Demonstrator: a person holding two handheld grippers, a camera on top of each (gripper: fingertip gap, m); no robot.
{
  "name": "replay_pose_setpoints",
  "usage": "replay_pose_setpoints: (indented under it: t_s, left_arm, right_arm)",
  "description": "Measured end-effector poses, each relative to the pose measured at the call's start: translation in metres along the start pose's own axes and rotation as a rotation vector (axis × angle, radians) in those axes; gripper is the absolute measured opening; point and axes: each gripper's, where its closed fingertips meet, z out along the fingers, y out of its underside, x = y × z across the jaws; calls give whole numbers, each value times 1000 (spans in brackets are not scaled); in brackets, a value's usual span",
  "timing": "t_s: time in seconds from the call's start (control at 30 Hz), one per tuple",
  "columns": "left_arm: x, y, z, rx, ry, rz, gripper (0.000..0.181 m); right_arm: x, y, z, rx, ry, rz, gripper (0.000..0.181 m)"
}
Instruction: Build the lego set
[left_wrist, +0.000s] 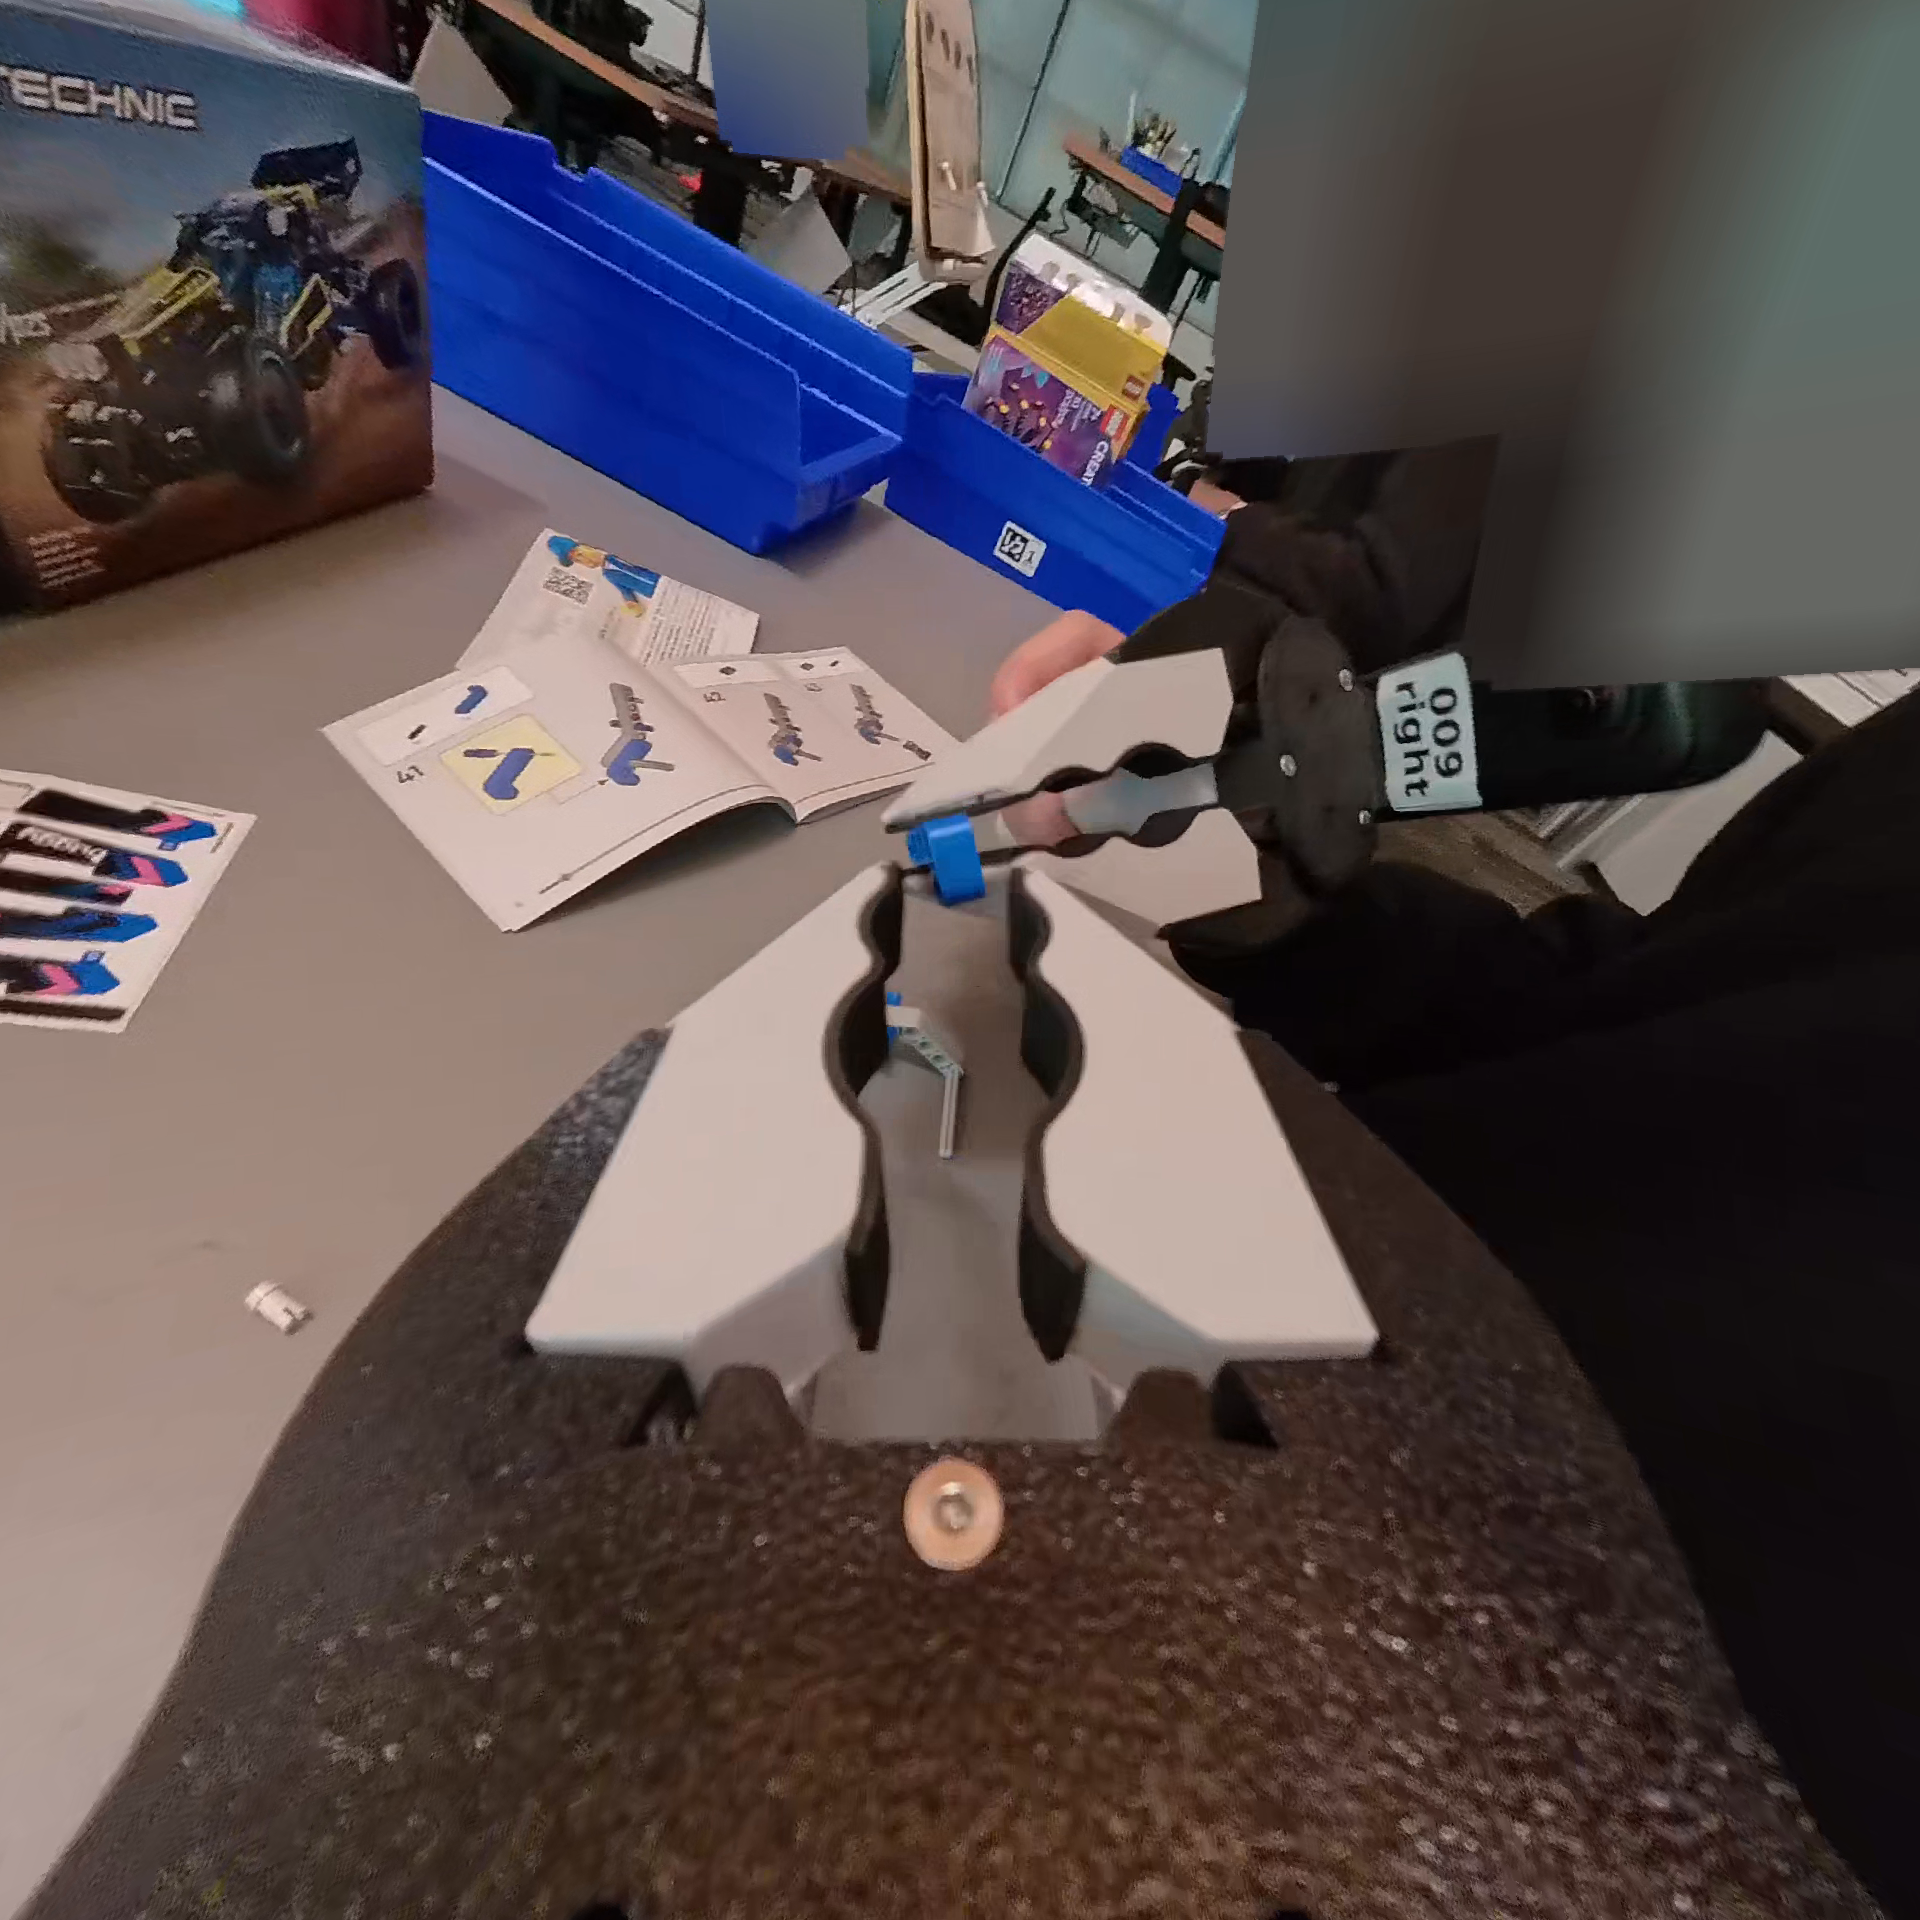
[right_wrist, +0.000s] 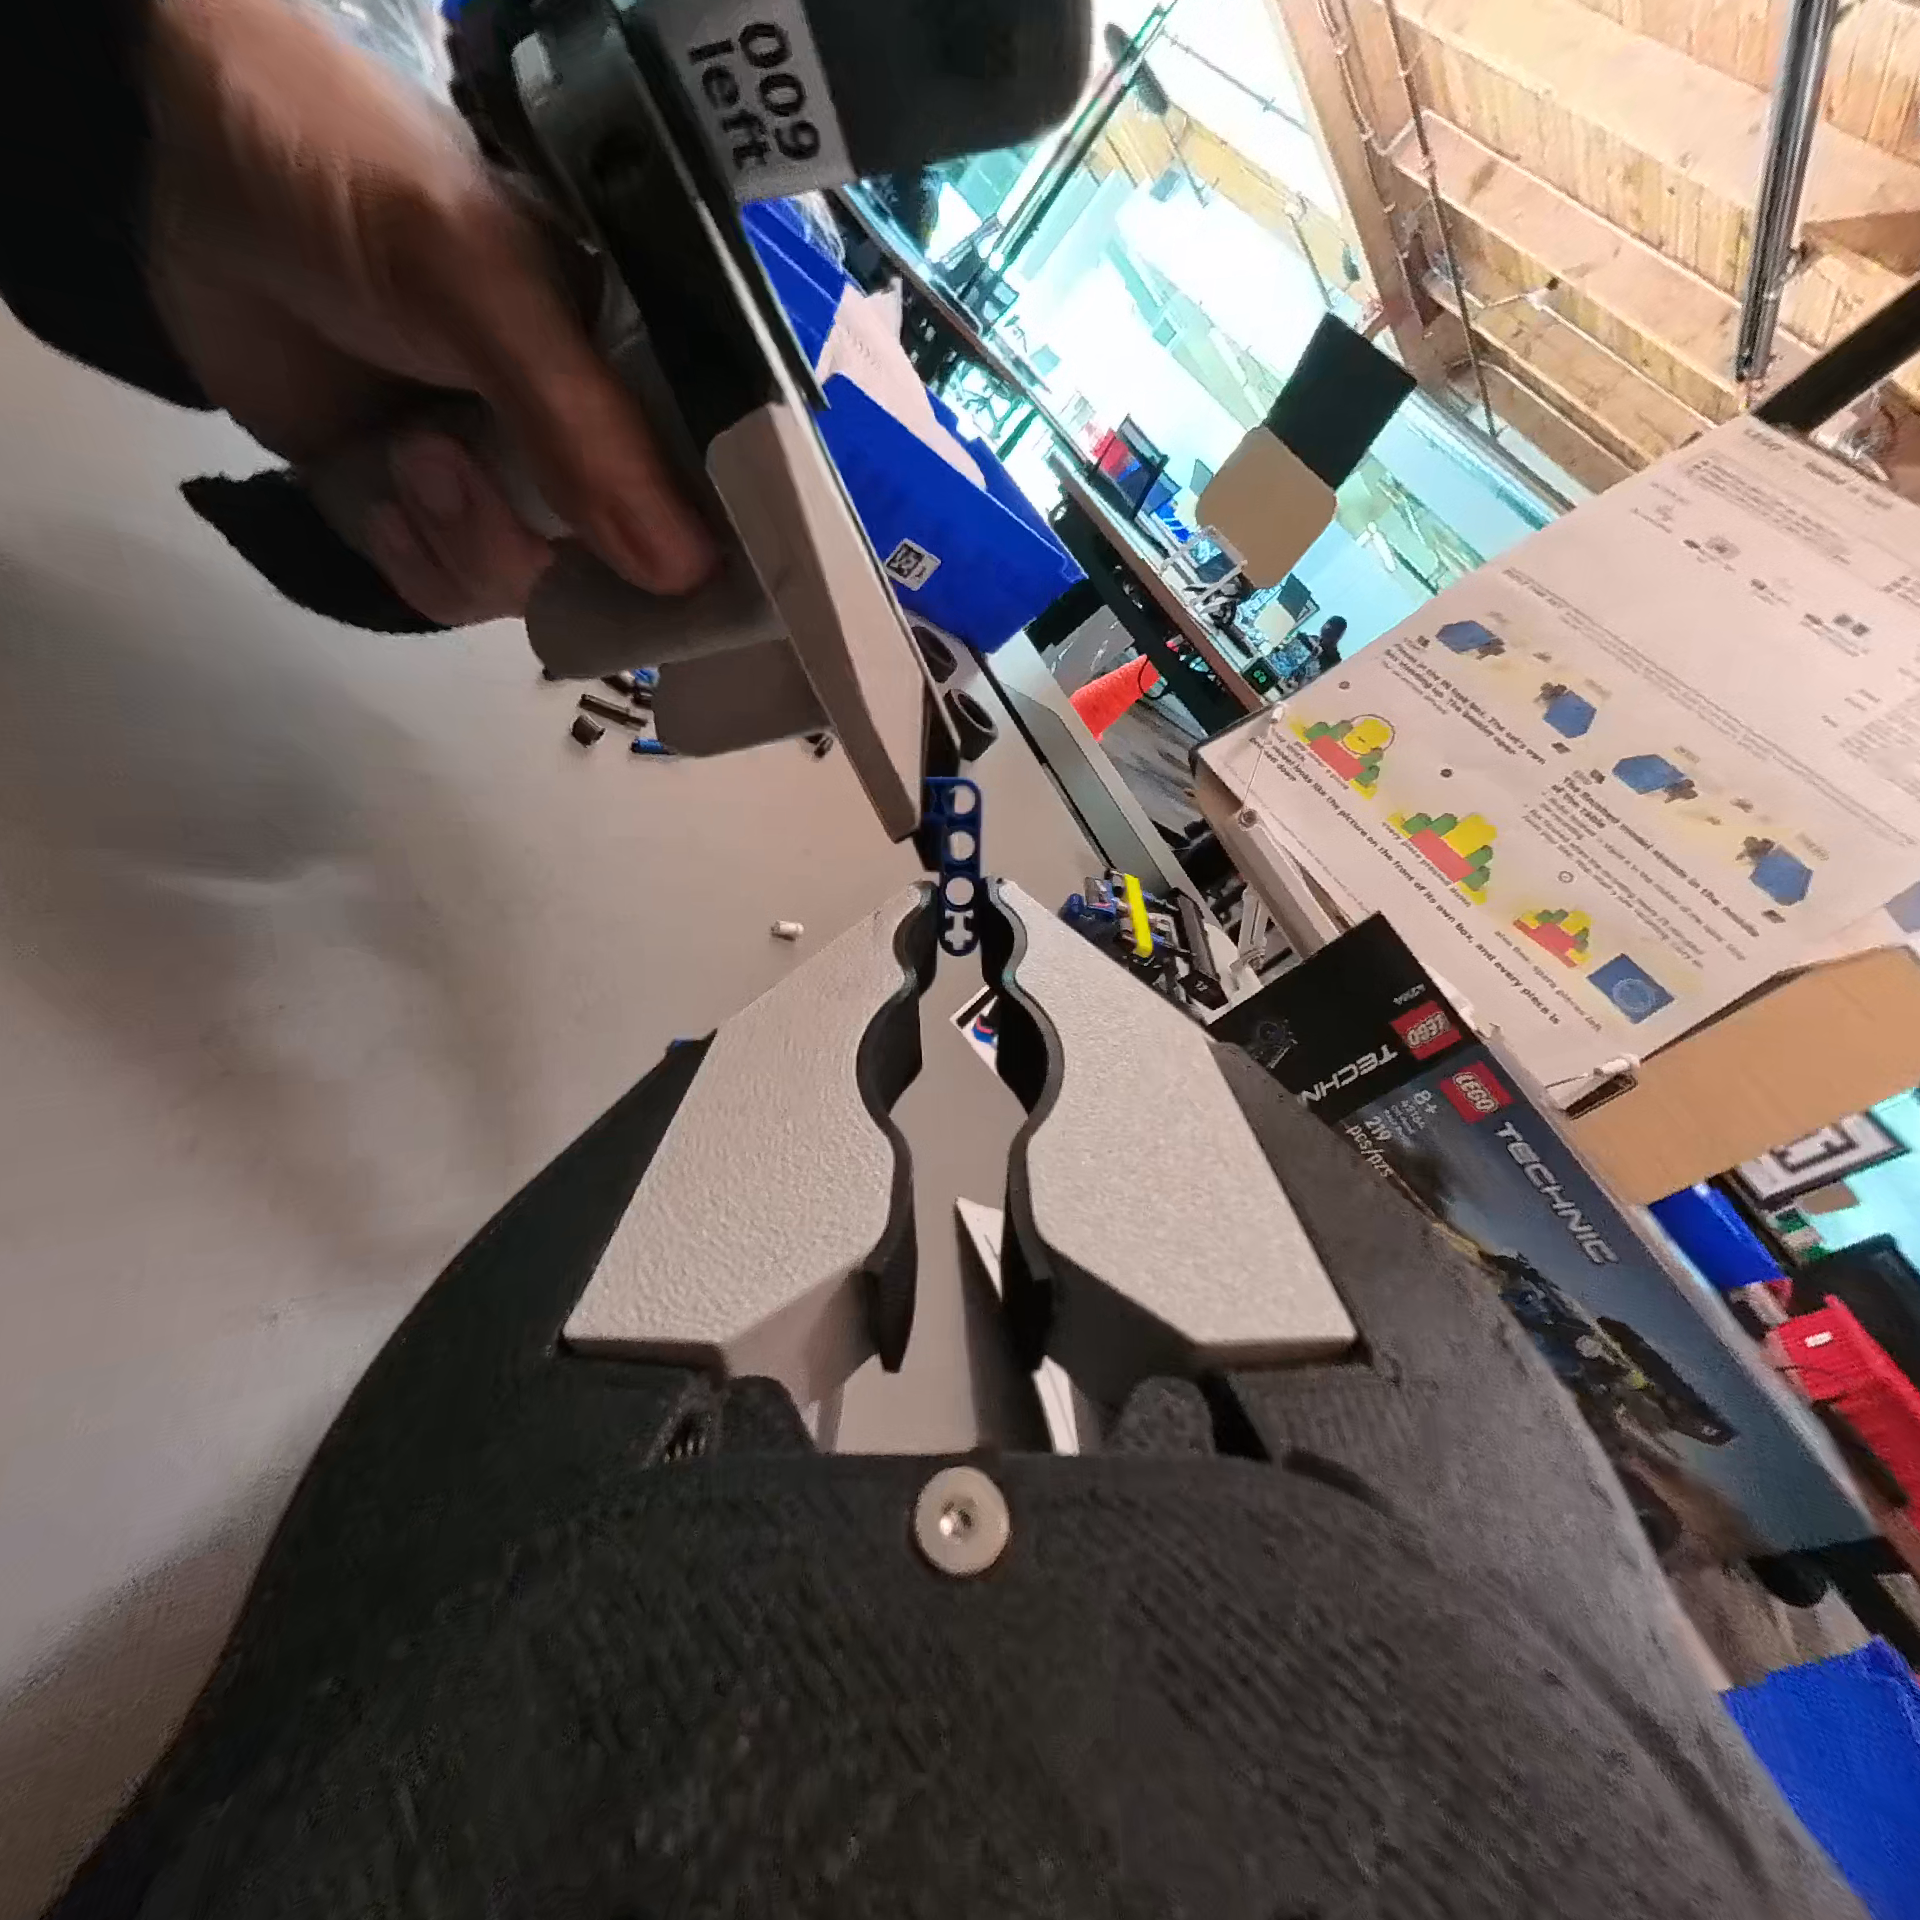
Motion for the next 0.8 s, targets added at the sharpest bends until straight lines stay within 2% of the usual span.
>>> replay_pose_setpoints:
  t_s: [0.03,0.1,0.17,0.23,0.33,0.4,0.47,0.5,0.63,0.8]
  left_arm:
    - [0,1,0,-7,1,-13,19]
    - [-1,2,-1,-14,-10,-10,6]
    - [-5,6,-1,-39,-56,50,6]
    - [-8,6,-1,-42,-122,159,5]
    - [-19,-6,-7,5,-293,422,5]
    - [-22,-12,-12,24,-402,615,5]
    - [-18,-18,-12,53,-467,767,5]
    - [-15,-19,-11,63,-491,825,5]
    - [-11,-26,-10,92,-608,981,5]
    - [-6,-24,-3,127,-620,971,5]
  right_arm:
    - [0,-1,0,-3,6,-26,5]
    - [1,1,1,-25,11,-57,5]
    - [-1,4,3,-55,-4,-63,5]
    - [-1,7,3,-78,-20,31,8]
    - [15,9,0,-52,-18,427,35]
    - [24,1,-2,45,-54,762,51]
    - [30,-6,-1,143,-79,988,57]
    - [31,-9,-1,179,-95,1042,58]
    - [21,-15,3,204,-150,1091,53]
    - [23,-18,3,235,-111,1084,37]
